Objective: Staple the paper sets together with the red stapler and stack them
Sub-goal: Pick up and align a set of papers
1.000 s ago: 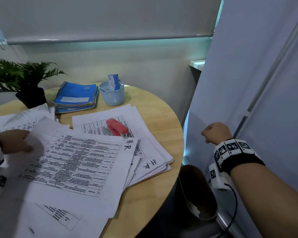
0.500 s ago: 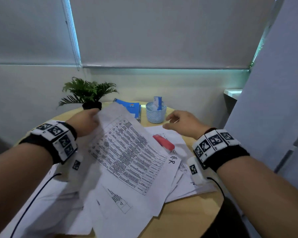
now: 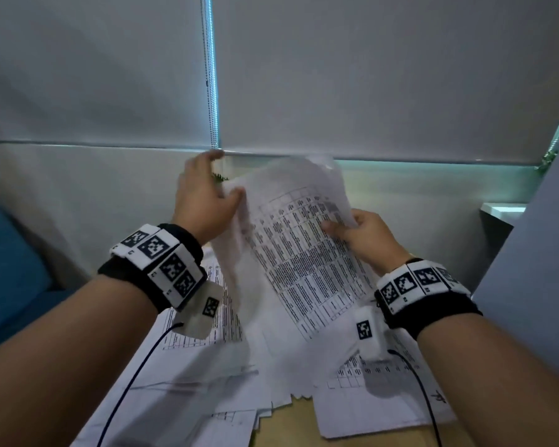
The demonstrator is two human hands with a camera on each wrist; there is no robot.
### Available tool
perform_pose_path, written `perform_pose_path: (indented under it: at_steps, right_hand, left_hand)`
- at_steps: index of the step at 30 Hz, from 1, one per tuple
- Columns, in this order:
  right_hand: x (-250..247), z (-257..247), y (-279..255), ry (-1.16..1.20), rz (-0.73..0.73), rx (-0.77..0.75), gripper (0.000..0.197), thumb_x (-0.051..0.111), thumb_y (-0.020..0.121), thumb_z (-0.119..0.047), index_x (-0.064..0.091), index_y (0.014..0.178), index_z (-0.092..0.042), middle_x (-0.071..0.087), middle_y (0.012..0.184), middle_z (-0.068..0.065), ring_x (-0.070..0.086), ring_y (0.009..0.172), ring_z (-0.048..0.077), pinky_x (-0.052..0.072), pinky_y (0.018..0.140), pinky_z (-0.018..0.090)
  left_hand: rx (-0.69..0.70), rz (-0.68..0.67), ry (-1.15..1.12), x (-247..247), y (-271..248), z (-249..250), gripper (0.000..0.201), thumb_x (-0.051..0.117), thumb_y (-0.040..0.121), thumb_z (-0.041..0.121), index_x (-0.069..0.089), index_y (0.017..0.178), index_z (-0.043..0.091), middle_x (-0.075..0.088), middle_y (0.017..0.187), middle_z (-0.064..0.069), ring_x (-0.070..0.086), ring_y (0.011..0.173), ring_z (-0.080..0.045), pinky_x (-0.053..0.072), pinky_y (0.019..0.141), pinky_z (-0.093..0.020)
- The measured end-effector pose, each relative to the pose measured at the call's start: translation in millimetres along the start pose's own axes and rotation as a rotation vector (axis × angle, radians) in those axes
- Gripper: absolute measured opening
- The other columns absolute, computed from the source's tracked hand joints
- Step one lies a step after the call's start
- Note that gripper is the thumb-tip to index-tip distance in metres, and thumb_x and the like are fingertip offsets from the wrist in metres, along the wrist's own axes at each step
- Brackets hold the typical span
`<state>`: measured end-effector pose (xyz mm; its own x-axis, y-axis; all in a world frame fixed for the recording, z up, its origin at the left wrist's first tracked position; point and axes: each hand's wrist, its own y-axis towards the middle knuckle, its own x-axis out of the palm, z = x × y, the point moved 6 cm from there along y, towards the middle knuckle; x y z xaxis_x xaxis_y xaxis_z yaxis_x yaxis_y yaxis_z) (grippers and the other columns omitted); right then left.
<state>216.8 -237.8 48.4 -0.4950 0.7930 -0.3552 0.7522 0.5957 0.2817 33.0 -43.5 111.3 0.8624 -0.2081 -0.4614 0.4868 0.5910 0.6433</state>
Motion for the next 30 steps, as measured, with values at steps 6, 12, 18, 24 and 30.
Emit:
perform_pose_path:
  at_steps: [6,12,18,24,30]
  right_hand:
    - [-14,-29,1,0.21,0.109,-0.07,0.018,0.073,0.083,-0.028,0.064,0.098,-0.024,0.069,0.097,-0.005,0.064,0.091,0.009,0.051,0.077,0.023]
    - [-12,-44,-9,0.166,0.315,-0.23,0.014,0.059,0.092,-0.037,0.058,0.1,-0.025,0.067,0.102,-0.005,0.063,0.096,0.01,0.051,0.085,0.032]
    - [-13,-57,-18,0.155,0.431,-0.389,0.019,0.05,0.097,-0.035,0.047,0.109,-0.02,0.062,0.101,-0.004,0.062,0.095,0.015,0.051,0.085,0.035]
    - [15,-13,-27,0.156,0.334,-0.195,0.038,0.055,0.096,-0.024,0.036,0.127,-0.013,0.059,0.113,0.002,0.061,0.096,0.014,0.051,0.079,0.022]
    - [11,-15,-18,0.147,0.326,-0.195,0.032,0.047,0.099,-0.018,0.037,0.129,-0.01,0.057,0.116,0.003,0.057,0.095,0.012,0.043,0.064,0.003]
  left_hand:
    - [-0.345,-0.197,-0.628,26,-12,-29,0.091,0.069,0.074,0.054,0.021,0.146,0.024,0.046,0.14,-0.003,0.051,0.122,-0.017,0.042,0.103,-0.04]
    - [-0.199,-0.031,-0.627,22,-13,-4,0.021,0.047,0.097,0.025,0.039,0.116,0.024,0.062,0.113,-0.001,0.063,0.099,-0.014,0.053,0.087,-0.036]
    - [-0.013,0.169,-0.487,1,-7,13,0.027,0.044,0.098,0.035,0.056,0.088,0.012,0.066,0.093,-0.015,0.061,0.08,-0.021,0.052,0.072,-0.04]
    - [-0.292,-0.161,-0.42,47,-35,-27,0.04,0.052,0.094,0.029,0.035,0.127,0.014,0.056,0.119,-0.002,0.059,0.098,-0.016,0.049,0.082,-0.031]
    - [-0.222,-0.031,-0.424,40,-29,-27,0.025,0.048,0.097,0.019,0.04,0.119,0.011,0.057,0.112,-0.001,0.059,0.092,-0.011,0.05,0.077,-0.025]
